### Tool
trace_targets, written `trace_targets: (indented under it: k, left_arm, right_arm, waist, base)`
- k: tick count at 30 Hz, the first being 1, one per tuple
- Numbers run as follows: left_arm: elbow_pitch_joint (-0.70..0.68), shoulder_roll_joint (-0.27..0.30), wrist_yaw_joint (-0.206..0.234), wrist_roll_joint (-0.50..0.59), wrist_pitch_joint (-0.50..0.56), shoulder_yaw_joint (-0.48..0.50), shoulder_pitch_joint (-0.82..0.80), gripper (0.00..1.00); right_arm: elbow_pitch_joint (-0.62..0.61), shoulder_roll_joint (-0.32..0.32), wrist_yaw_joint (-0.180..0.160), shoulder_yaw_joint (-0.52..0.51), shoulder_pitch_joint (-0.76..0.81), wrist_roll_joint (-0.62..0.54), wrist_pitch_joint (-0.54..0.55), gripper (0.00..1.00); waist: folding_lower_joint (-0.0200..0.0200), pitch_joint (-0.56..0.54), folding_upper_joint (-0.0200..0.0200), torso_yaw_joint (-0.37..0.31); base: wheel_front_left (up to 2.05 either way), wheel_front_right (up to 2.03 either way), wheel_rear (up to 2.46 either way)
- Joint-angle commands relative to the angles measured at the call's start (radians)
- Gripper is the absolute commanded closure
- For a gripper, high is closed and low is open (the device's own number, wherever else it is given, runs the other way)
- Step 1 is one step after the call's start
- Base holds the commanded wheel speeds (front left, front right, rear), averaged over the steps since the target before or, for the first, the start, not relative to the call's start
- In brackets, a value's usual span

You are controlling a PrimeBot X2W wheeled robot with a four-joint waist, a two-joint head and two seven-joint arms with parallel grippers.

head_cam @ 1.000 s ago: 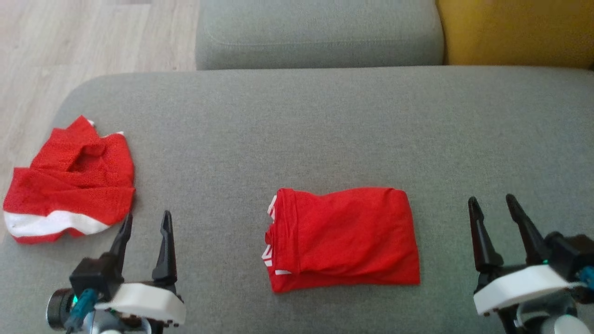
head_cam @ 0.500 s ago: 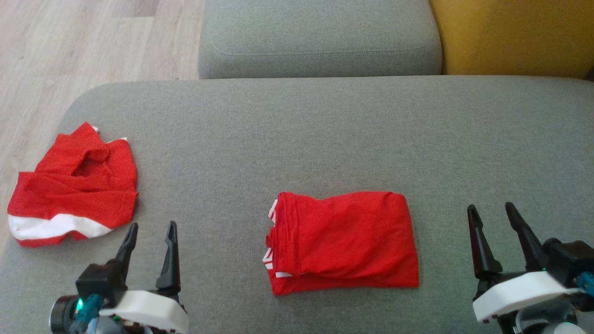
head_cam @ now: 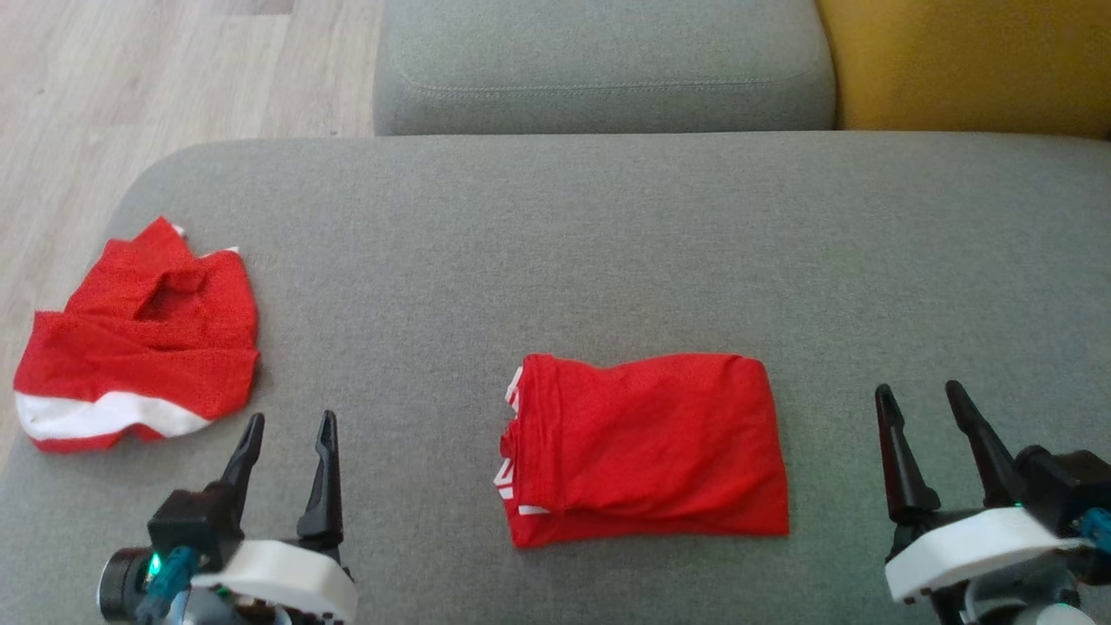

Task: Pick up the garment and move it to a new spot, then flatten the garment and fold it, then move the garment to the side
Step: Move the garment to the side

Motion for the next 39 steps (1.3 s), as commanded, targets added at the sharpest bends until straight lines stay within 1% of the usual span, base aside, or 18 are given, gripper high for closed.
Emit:
trace_targets:
  k: [1,4,8,14,18,21,26,27,28,29,34,39]
  left_arm:
    - [-0.027,0.013,-0.002,0.007,-0.013,0.031,-0.073,0.0]
    - [-0.03,0.006,-0.005,0.008,-0.021,0.025,-0.1,0.0]
    - [-0.023,-0.014,-0.016,0.009,-0.037,0.012,-0.153,0.0]
    - [0.006,-0.05,-0.03,0.019,-0.065,-0.009,-0.226,0.0]
    - [0.024,-0.069,-0.042,0.023,-0.076,-0.016,-0.254,0.0]
    - [0.032,-0.077,-0.046,0.028,-0.08,-0.012,-0.263,0.0]
    - [0.039,-0.085,-0.051,0.033,-0.083,-0.004,-0.266,0.0]
    - [0.039,-0.087,-0.051,0.035,-0.083,-0.002,-0.265,0.0]
    - [0.038,-0.089,-0.052,0.036,-0.083,0.001,-0.265,0.0]
    - [0.036,-0.091,-0.054,0.038,-0.083,0.004,-0.265,0.0]
    - [0.029,-0.096,-0.063,0.05,-0.084,0.018,-0.258,0.0]
    - [0.018,-0.099,-0.072,0.059,-0.084,0.031,-0.256,0.0]
  right_arm:
    - [-0.031,-0.011,-0.001,0.016,-0.031,-0.011,0.006,0.0]
    - [-0.025,-0.014,-0.001,0.01,-0.048,-0.012,0.011,0.0]
    - [0.019,-0.022,-0.001,0.013,-0.084,-0.014,0.025,0.0]
    - [0.152,-0.029,-0.001,0.039,-0.133,-0.012,0.057,0.0]
    - [0.242,-0.021,-0.001,0.041,-0.146,0.012,0.089,0.0]
    - [0.291,-0.016,-0.001,0.052,-0.151,0.016,0.116,0.0]
    - [0.339,-0.01,-0.001,0.054,-0.157,0.021,0.163,0.0]
    - [0.344,-0.009,-0.001,0.054,-0.161,0.026,0.17,0.04]
    - [0.348,-0.008,-0.001,0.055,-0.165,0.026,0.176,0.8]
    - [0.351,-0.007,-0.001,0.058,-0.169,0.028,0.18,1.0]
    - [0.336,-0.007,-0.001,0.085,-0.193,0.024,0.172,1.0]
    - [0.314,-0.02,-0.001,0.13,-0.237,0.016,0.156,1.0]
  waist:
    - [0.0,0.008,-0.0001,0.007]
    - [0.0,0.033,-0.0001,0.023]
    - [0.0,0.076,-0.0001,0.06]
    - [0.0,0.122,-0.0001,0.128]
    - [0.0,0.135,-0.0001,0.17]
    - [0.0,0.142,-0.0001,0.185]
    - [0.0,0.144,-0.0001,0.191]
    - [0.0,0.145,-0.0001,0.189]
    - [0.0,0.146,-0.0001,0.187]
    - [0.0,0.146,-0.0001,0.184]
    - [0.0,0.147,-0.0001,0.146]
    - [0.0,0.156,-0.0001,0.069]
  base:
    - [0.0,0.0,0.0]
    - [0.0,0.0,0.0]
    - [0.0,0.0,0.0]
    - [0.0,0.0,0.0]
    - [0.0,0.0,0.0]
    - [0.0,0.0,0.0]
    - [0.0,0.0,0.0]
    - [0.0,0.0,0.0]
    - [0.0,0.0,0.0]
    - [0.0,0.0,0.0]
    - [0.0,0.0,0.0]
    - [0.0,0.0,0.0]
